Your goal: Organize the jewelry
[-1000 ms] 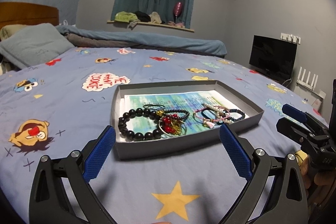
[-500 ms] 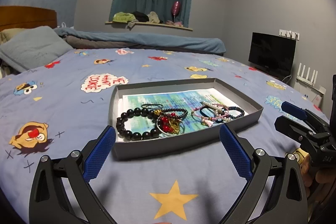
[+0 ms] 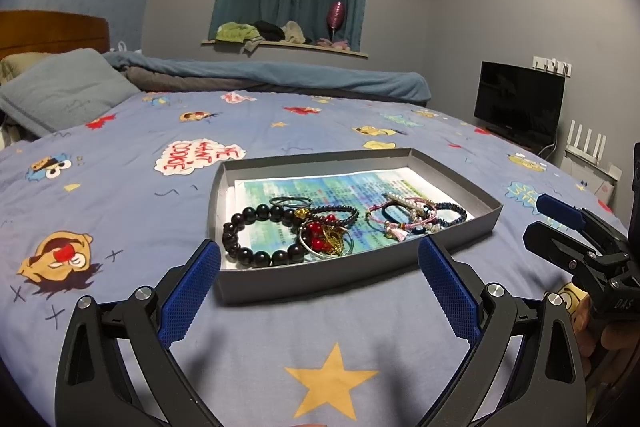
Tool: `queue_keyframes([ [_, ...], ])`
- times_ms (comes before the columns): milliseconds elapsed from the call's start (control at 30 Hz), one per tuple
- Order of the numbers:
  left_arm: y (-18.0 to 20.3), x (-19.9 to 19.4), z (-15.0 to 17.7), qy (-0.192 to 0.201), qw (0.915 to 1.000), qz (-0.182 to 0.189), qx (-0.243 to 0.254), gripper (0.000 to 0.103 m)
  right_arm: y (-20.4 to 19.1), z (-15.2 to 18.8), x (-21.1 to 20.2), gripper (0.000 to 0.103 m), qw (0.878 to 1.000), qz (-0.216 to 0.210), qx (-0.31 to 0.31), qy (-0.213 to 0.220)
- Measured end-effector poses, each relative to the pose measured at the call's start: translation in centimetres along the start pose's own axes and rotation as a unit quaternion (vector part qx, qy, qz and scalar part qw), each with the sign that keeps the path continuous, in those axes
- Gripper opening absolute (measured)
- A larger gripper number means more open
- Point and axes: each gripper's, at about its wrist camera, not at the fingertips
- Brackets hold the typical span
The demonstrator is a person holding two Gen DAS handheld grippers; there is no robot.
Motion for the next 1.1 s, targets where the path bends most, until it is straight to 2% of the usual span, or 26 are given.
queue_keyframes([
  [1100,0.0,0.3,0.42,-0.004,1.0,0.0,0.002,0.098,0.01,-0.02,-0.09,0.097,1.0,-0.001,0.003,-0.001],
])
Point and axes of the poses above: each gripper's, at about its wrist camera, not at the fingertips, and x roughly the way its jaws point, y to its right, z to its underside, and after that the axes turned 1 degree about -z, right-handed
